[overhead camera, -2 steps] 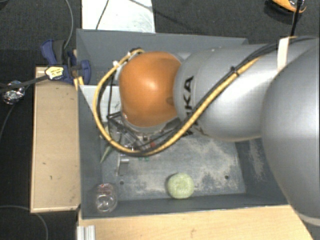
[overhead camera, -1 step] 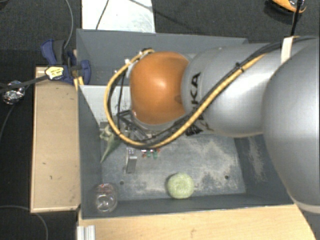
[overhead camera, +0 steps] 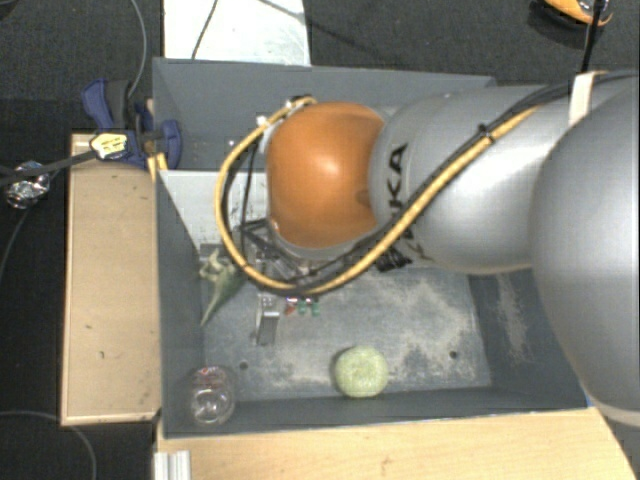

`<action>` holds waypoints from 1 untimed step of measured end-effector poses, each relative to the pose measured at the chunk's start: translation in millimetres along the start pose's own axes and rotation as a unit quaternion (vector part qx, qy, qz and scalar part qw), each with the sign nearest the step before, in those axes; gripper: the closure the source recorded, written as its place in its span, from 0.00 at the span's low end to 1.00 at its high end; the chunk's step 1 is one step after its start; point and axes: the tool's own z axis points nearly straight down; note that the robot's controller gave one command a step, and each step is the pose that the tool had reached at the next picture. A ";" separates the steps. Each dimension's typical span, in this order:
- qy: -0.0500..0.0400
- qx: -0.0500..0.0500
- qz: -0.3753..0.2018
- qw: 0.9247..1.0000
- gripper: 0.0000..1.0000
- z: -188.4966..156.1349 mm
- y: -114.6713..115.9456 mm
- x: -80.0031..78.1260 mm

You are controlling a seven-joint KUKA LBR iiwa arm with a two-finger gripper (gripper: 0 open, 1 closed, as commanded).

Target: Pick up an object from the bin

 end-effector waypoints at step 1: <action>-0.006 -0.004 0.006 1.000 0.00 30.1 -10.0 -14.1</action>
Offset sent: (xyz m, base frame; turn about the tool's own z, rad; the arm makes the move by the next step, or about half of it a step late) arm 0.0125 -0.0721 0.0756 -0.2799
